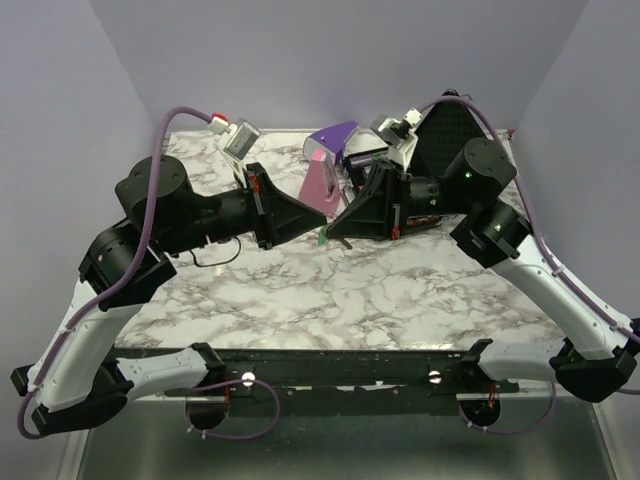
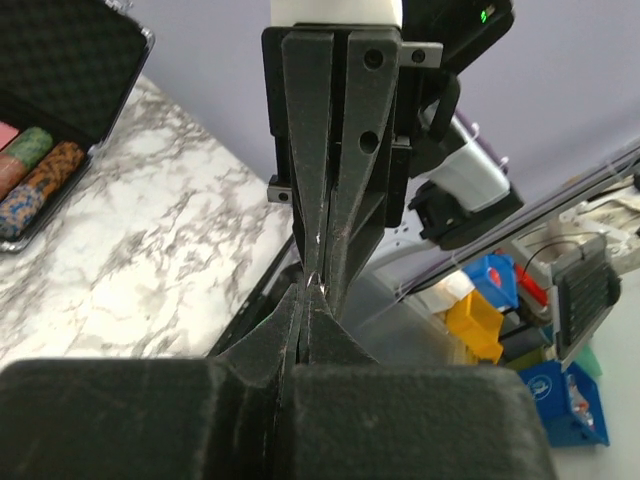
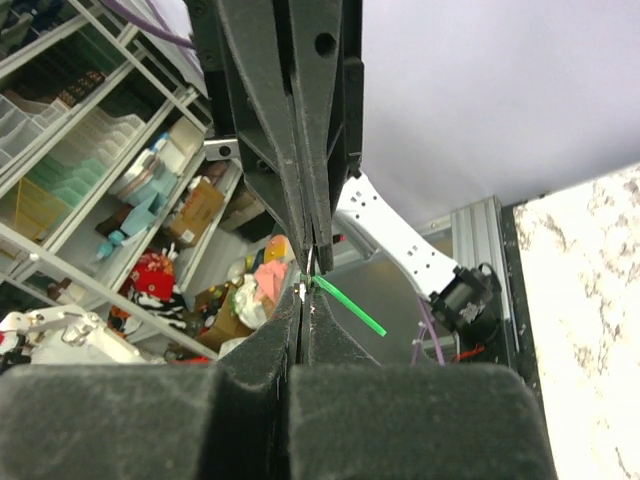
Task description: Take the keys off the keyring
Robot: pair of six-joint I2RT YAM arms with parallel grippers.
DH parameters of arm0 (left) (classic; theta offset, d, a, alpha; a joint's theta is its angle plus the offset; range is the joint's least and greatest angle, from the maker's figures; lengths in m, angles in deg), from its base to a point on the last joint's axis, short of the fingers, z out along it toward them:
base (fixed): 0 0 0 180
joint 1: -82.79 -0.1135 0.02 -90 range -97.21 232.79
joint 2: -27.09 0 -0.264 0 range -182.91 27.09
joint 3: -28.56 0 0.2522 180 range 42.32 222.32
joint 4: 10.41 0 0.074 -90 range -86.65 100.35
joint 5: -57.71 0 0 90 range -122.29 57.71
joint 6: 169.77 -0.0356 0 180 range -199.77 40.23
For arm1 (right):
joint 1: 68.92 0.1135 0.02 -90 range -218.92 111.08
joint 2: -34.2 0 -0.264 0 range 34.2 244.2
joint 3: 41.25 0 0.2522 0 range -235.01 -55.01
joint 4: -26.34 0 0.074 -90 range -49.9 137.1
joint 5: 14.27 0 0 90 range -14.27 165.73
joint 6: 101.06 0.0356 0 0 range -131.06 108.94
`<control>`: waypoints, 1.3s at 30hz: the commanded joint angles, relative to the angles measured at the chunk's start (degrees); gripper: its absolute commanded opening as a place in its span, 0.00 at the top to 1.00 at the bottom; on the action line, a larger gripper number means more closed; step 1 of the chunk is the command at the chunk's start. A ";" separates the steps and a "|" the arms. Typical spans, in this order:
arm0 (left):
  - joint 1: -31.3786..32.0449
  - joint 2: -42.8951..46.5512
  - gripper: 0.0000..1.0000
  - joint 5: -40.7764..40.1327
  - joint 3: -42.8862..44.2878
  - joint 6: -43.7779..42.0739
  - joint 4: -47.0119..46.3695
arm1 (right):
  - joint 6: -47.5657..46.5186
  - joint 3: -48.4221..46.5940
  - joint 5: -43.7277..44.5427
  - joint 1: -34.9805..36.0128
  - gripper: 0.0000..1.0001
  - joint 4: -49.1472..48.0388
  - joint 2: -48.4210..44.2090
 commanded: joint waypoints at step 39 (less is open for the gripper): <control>3.69 -11.80 1.00 12.48 13.76 -18.24 25.02 | -14.70 -10.04 -6.81 11.02 0.99 26.53 11.43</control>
